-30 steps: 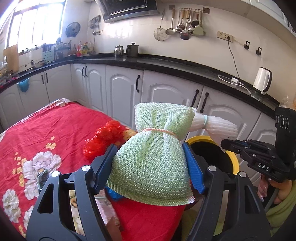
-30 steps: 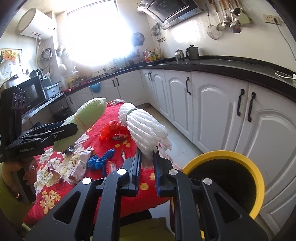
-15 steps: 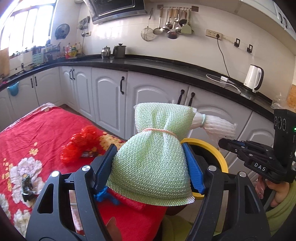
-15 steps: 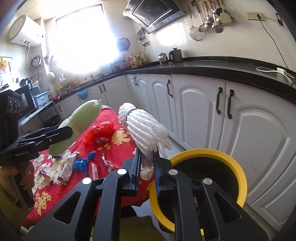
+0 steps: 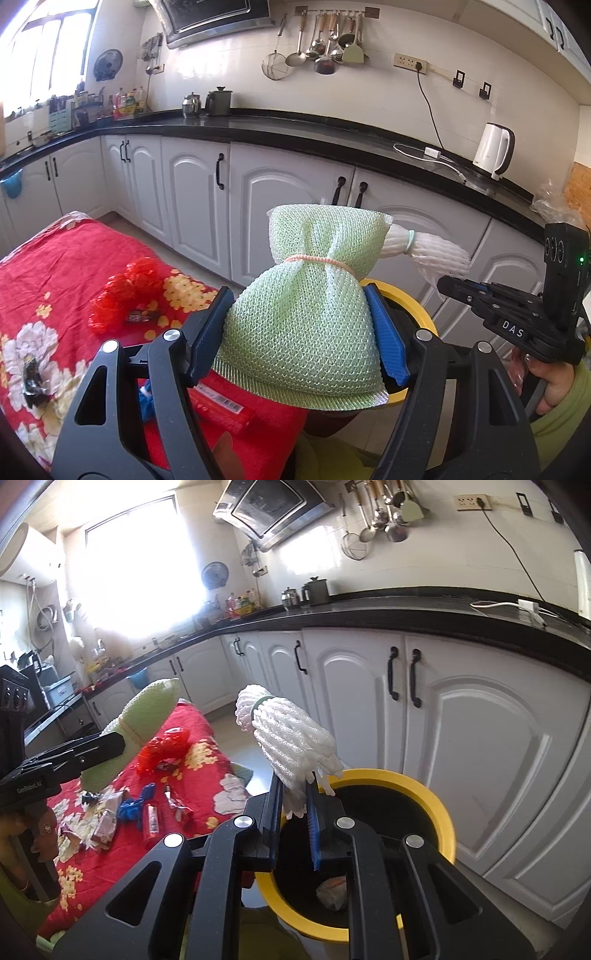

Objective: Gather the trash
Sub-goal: 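Carry the mesh sleeve with the right tool over the bin and release it, then move the green pouch over the bin and open the left tool, then return both tools to the table above the remaining trash, then grasp the red wrapper with the right tool while the left tool reaches the red bag, then carry the red chip wrapper with the right tool into the bin while the left tool lifts the red bag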

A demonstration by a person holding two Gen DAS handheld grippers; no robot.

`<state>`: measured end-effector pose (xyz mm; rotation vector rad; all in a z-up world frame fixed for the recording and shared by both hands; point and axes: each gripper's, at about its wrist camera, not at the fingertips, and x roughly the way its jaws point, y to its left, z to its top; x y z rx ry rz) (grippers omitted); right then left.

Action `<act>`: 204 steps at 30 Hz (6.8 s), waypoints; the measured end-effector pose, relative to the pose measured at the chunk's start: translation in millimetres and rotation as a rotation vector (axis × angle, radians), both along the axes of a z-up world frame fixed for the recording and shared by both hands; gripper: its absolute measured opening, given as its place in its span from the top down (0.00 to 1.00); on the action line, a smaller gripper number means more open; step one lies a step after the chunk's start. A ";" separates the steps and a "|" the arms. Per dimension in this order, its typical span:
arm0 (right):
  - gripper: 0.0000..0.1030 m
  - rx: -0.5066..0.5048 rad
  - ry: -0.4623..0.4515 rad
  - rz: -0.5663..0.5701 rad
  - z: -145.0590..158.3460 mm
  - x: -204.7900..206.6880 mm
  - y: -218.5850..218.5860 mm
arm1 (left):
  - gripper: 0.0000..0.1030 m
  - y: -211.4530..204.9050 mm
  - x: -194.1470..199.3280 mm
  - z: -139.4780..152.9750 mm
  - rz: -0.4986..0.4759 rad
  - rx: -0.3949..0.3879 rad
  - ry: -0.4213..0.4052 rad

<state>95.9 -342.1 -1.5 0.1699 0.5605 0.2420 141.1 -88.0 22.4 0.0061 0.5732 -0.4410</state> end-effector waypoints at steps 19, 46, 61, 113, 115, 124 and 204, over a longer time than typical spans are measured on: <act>0.88 -0.041 0.091 -0.087 -38.2 -0.6 -27.1 | 0.39 -48.0 21.0 -21.4 -0.058 -0.026 0.058; 0.70 -0.012 0.304 -0.153 -107.9 10.2 -53.9 | 0.34 -115.4 54.5 -72.3 -0.131 0.020 0.164; 0.37 -0.013 0.209 -0.189 -86.7 2.4 -52.3 | 0.11 -94.4 51.5 -72.4 -0.048 0.013 0.146; 0.26 -0.106 -0.006 0.250 2.3 -6.8 131.1 | 0.11 95.1 -1.6 -2.5 0.339 -0.079 -0.082; 0.26 -0.112 -0.002 0.268 1.1 -3.1 139.0 | 0.11 104.8 -0.7 -3.0 0.358 -0.086 -0.079; 0.26 -0.163 0.037 0.344 -14.2 22.7 173.3 | 0.11 134.4 13.6 -10.5 0.416 -0.076 -0.050; 0.92 -0.101 0.161 0.337 -48.4 52.8 149.8 | 0.94 157.1 30.4 -39.1 0.318 -0.026 0.115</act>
